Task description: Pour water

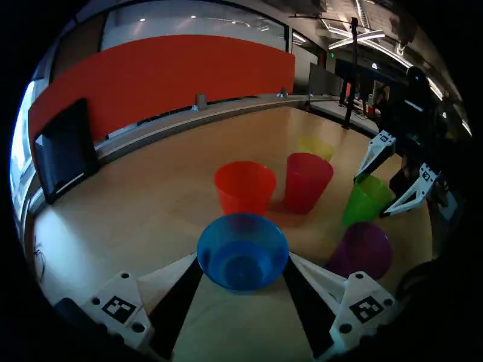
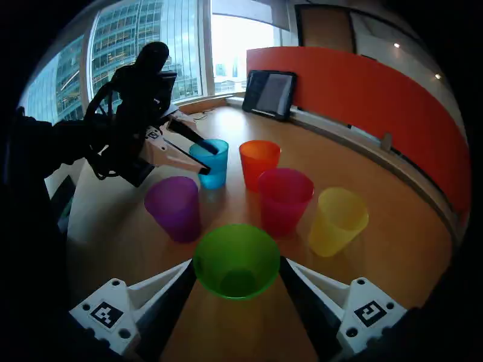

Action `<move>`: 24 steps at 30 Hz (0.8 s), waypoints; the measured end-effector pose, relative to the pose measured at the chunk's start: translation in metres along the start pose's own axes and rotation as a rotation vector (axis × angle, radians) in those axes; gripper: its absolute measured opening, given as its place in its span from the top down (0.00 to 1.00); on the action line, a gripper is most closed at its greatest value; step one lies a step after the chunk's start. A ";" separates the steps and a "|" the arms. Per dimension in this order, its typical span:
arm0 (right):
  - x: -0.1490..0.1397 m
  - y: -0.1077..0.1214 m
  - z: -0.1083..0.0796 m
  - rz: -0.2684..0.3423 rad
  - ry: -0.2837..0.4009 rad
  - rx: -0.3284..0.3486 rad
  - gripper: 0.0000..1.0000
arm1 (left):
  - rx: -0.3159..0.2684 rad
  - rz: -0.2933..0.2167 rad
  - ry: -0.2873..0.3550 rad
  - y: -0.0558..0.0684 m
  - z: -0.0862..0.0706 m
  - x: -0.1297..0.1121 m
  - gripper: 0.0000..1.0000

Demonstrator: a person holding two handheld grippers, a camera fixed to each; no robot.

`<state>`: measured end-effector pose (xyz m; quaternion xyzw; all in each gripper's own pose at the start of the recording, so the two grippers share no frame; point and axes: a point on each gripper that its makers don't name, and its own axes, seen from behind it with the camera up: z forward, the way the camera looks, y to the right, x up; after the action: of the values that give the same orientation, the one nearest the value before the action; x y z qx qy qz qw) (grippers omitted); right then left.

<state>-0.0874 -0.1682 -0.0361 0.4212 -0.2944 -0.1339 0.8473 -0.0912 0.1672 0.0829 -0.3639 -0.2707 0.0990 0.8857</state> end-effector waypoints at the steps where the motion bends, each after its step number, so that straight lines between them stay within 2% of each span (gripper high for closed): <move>1: 0.000 0.000 0.000 0.000 0.001 0.000 0.00 | 0.000 -0.003 0.001 0.000 0.000 0.000 0.14; 11: -0.001 -0.001 0.002 -0.004 0.000 -0.001 0.00 | -0.001 -0.017 0.008 0.001 -0.003 0.001 0.14; 18: -0.001 0.001 0.004 -0.015 -0.001 -0.009 0.08 | 0.005 -0.012 0.019 0.001 -0.007 0.004 0.14; 24: 0.005 -0.004 -0.001 -0.026 0.016 -0.002 0.09 | 0.007 -0.016 0.043 0.003 -0.016 0.012 0.14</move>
<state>-0.0827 -0.1727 -0.0374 0.4250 -0.2820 -0.1418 0.8484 -0.0725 0.1642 0.0766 -0.3607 -0.2543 0.0849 0.8933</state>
